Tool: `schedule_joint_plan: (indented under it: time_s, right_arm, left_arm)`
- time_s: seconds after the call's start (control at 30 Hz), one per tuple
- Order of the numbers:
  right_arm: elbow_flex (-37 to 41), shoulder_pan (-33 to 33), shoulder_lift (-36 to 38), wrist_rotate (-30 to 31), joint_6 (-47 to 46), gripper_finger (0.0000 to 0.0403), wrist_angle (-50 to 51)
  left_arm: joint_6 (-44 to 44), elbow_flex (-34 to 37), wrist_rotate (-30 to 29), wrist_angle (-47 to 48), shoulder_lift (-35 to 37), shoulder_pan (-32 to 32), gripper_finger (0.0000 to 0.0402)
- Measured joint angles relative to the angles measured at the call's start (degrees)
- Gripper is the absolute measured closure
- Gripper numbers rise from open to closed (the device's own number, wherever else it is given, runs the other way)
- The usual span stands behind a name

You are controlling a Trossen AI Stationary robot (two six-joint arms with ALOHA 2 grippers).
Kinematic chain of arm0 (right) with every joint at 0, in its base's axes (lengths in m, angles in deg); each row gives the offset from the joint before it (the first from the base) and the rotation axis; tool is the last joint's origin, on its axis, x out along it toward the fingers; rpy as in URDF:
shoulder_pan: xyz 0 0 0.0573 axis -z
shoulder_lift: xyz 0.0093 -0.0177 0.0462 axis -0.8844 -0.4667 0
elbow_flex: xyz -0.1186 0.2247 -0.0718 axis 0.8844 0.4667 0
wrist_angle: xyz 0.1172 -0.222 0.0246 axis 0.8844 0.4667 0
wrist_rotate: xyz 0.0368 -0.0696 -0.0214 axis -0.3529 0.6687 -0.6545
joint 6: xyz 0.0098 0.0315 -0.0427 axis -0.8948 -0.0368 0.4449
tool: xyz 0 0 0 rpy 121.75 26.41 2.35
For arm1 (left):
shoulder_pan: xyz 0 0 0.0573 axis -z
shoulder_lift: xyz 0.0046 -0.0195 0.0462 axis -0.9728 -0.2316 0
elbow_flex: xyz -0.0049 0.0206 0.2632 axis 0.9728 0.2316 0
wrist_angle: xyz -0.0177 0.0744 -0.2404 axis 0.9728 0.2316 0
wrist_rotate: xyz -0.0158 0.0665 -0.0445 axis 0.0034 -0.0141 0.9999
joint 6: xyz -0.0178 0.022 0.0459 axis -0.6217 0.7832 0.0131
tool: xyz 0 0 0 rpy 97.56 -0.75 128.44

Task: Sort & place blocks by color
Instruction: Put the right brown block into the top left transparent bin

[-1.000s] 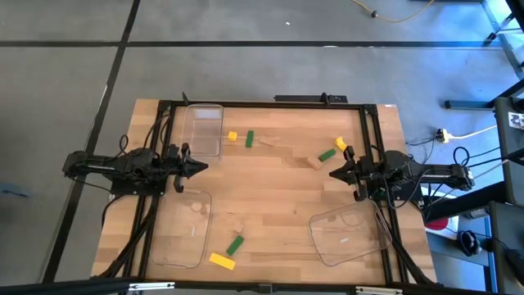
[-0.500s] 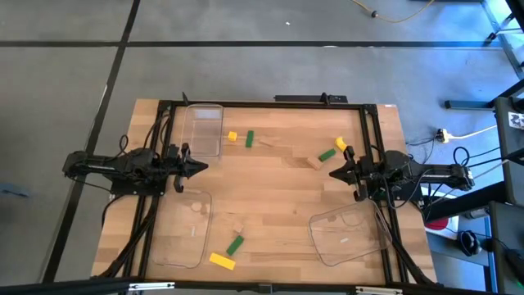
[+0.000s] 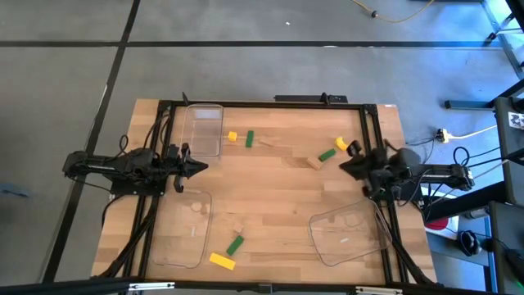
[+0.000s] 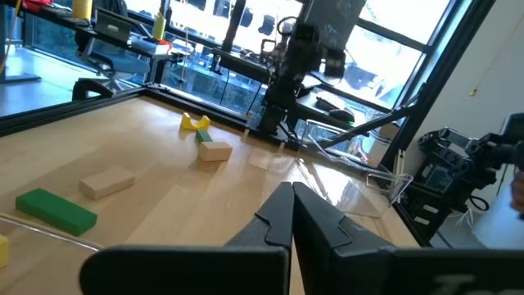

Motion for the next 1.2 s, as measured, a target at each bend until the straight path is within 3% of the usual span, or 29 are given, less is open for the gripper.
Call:
schedule_joint_plan:
  time_s: [0.1, 0.2, 0.3, 0.37, 0.57, 0.73, 0.83, 1.03, 1.2]
  right_arm:
    - [0.0, -0.02, 0.02, 2.22, -2.51, 0.0382, -11.48]
    - [-0.02, 0.0, 0.02, 11.71, -5.56, 0.0382, -18.64]
    - [-1.04, 0.0, -0.27, 20.54, -8.35, 0.0382, -17.41]
    - [-2.95, 0.0, -1.86, 23.34, -9.37, 0.0382, -14.0]
    - [-14.18, 0.02, -12.81, 30.11, -11.37, 0.0382, 0.43]
    - [-26.39, 0.33, -23.26, 35.76, -17.47, 0.0354, 20.26]
    - [-32.51, 2.0, -28.33, 36.31, -25.55, 0.0307, 34.47]
    - [-40.42, 8.51, -37.26, 35.09, -41.98, 0.0172, 57.71]
    - [-42.38, 17.59, -45.82, 24.25, -52.37, 0.0114, 70.12]
  left_arm:
    - [0.01, 0.0, 0.0, 0.0, 0.0, -0.01, 0.0401]
    - [0.0, 0.0, 0.0, -0.01, 0.0, -0.01, 0.0401]
    - [0.0, 0.0, 0.0, 0.01, 0.0, 0.0, 0.0401]
    - [0.01, 0.0, 0.0, 0.01, 0.0, -0.01, 0.0401]
    - [0.02, 0.0, 0.0, 0.0, 0.02, 0.02, 0.0401]
    - [0.01, 0.0, 0.0, 0.02, 0.0, 0.01, 0.0401]
    - [0.0, 0.0, 0.0, 0.01, -0.01, 0.02, 0.0401]
    - [0.0, 0.0, 0.0, 0.02, 0.02, 0.02, 0.0401]
    - [0.01, 0.0, 0.0, 0.0, 0.02, 0.0, 0.0401]
